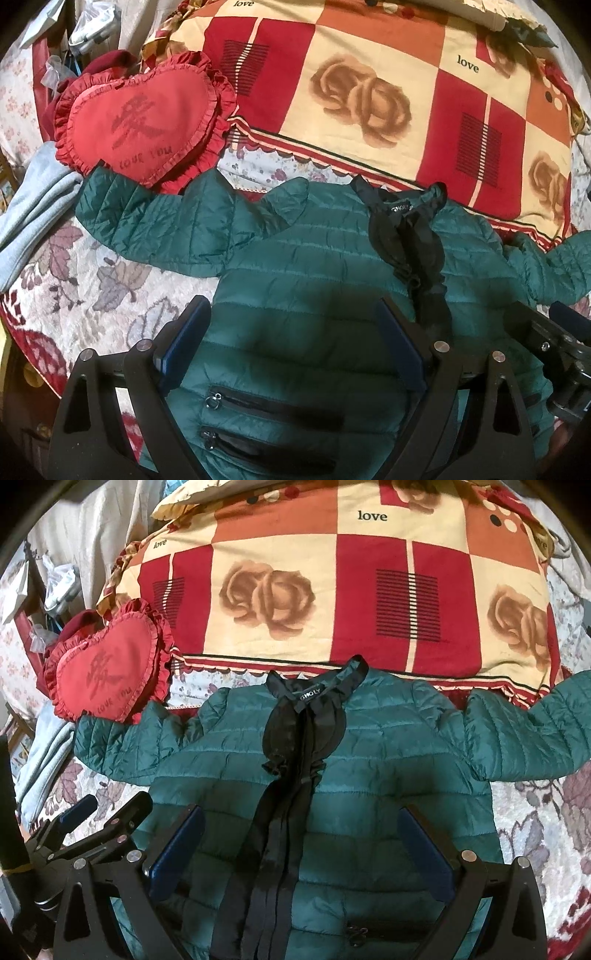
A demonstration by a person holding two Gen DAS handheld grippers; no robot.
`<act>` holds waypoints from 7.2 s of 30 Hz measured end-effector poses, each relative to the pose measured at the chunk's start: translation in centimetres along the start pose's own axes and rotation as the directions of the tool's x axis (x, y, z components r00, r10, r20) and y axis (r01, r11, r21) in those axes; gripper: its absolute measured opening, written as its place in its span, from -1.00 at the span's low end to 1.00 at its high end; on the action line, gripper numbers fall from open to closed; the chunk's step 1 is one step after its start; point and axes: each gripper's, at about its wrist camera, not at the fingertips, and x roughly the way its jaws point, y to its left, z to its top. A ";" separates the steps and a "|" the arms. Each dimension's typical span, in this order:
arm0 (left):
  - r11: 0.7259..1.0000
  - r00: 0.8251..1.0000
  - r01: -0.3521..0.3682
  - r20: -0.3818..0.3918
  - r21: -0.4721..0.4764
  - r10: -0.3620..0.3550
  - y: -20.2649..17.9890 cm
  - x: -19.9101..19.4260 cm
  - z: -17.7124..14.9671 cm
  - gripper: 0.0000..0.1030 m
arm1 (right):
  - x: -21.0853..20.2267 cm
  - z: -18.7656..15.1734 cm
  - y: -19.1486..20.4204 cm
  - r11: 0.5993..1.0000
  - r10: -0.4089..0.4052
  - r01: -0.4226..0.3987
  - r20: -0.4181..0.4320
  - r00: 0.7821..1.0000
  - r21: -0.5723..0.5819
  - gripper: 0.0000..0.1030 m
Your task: Fold large clothes
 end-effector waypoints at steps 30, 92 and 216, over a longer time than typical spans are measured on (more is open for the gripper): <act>1.000 1.000 0.008 -0.019 -0.006 -0.008 0.0 0.7 0.0 0.76 | 0.2 -0.3 -0.5 0.999 -0.047 0.047 0.003 0.999 0.023 0.99; 0.998 0.998 -0.030 -0.055 -0.046 0.027 3.5 2.6 -0.3 0.76 | 2.1 -1.2 0.4 0.999 -0.016 0.018 -0.043 0.999 0.035 0.99; 0.974 0.972 0.228 0.046 0.006 -0.228 0.5 -1.4 9.3 -0.82 | -0.7 -2.9 -4.4 0.983 0.011 0.011 -0.115 0.993 0.184 0.99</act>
